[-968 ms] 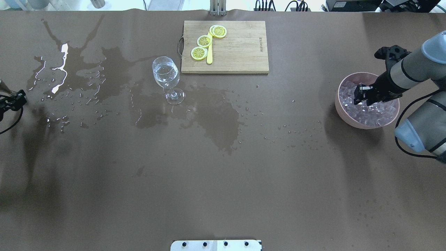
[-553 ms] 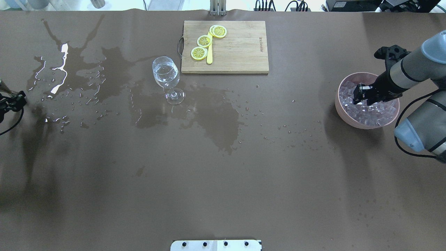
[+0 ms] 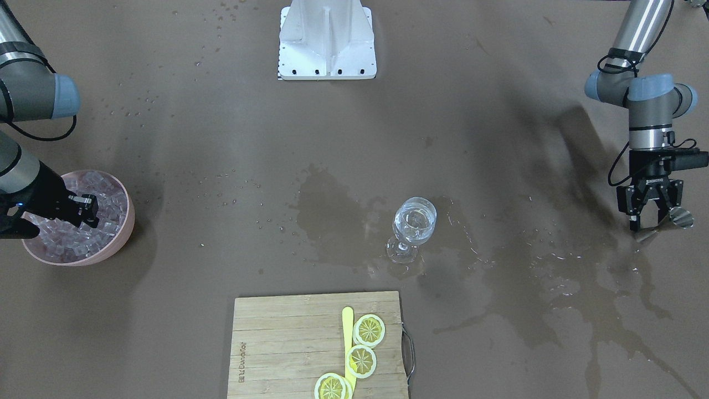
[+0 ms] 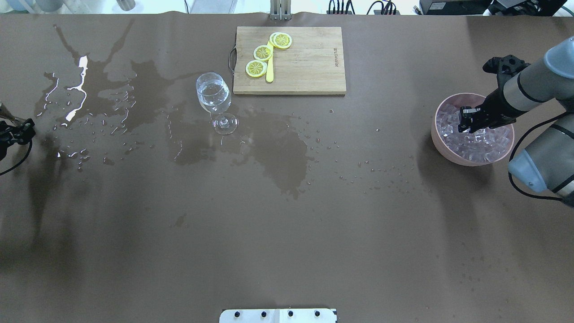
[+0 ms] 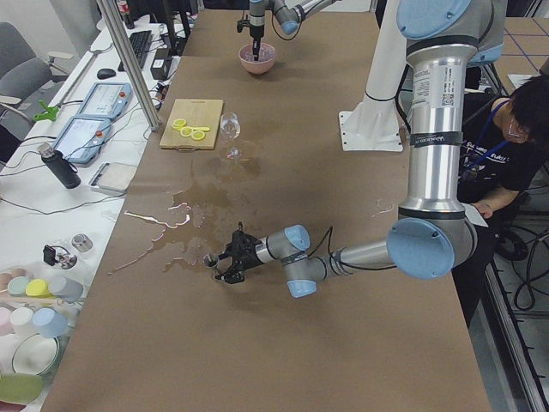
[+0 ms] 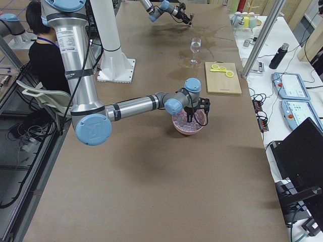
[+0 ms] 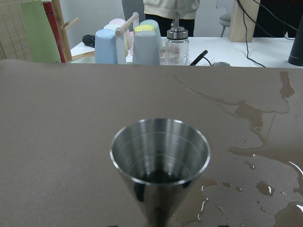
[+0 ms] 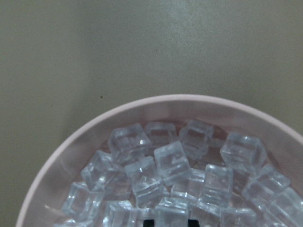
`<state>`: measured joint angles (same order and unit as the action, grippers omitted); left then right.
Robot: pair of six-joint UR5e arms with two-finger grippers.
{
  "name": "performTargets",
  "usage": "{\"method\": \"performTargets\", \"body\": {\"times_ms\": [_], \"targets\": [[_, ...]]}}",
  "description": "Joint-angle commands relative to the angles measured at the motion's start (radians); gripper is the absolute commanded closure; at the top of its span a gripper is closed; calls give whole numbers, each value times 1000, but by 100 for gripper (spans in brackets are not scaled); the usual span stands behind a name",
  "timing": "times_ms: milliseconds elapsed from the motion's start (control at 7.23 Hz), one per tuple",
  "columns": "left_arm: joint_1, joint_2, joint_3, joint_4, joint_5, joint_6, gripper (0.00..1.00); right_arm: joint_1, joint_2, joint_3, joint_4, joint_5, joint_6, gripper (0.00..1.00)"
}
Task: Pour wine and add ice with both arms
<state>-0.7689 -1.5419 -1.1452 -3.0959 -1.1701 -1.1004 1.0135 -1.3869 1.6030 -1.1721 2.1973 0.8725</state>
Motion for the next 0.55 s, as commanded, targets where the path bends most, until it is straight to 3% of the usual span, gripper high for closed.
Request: {"method": "performTargets", "body": {"times_ms": [0, 415], "targets": [[-3, 0, 2, -1, 0, 1, 25, 69, 5, 35, -27, 60, 0, 100], [-12, 0, 2, -3, 0, 13, 30, 120, 49, 180, -244, 76, -3, 100]]}}
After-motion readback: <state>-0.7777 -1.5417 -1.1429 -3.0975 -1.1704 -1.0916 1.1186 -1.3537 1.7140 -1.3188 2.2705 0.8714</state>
